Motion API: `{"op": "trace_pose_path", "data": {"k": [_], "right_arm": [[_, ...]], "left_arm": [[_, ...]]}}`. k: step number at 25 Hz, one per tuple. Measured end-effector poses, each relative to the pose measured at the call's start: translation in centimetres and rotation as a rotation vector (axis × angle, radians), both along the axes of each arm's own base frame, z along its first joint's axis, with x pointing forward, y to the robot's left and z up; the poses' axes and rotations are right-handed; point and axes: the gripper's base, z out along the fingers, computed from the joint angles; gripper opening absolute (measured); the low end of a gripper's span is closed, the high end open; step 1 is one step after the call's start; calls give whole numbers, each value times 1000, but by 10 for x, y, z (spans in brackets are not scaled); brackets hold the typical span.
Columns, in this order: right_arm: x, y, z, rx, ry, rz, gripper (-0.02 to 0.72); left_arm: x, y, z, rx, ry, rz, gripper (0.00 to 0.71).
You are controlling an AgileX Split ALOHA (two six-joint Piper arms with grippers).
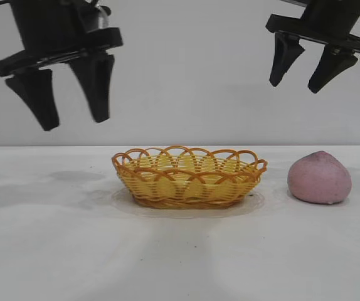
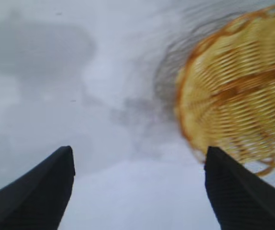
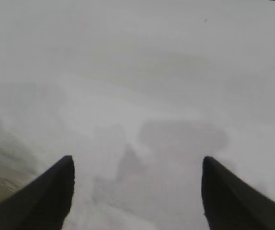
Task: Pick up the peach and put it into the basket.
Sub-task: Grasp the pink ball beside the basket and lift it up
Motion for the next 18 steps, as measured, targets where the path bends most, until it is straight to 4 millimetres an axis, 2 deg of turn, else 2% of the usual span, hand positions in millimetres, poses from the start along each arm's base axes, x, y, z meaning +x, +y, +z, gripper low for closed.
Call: {"op": "trace_pose_path", "data": {"k": [2, 5, 11, 13, 15, 18], "right_arm": [[0, 0, 0, 0, 0, 0, 524], [0, 0, 0, 0, 0, 0, 524], [0, 0, 0, 0, 5, 2, 524], [0, 0, 0, 0, 5, 2, 524], [0, 0, 0, 0, 5, 2, 524], [0, 0, 0, 0, 5, 2, 524]], "left_arm": [[3, 11, 0, 25, 1, 24, 533], [10, 37, 0, 43, 6, 88, 533], [14, 104, -2, 136, 76, 204, 533], [11, 120, -1, 169, 113, 227, 533], [8, 132, 5, 174, 125, 256, 533], [0, 140, 28, 169, 87, 279, 533]]}}
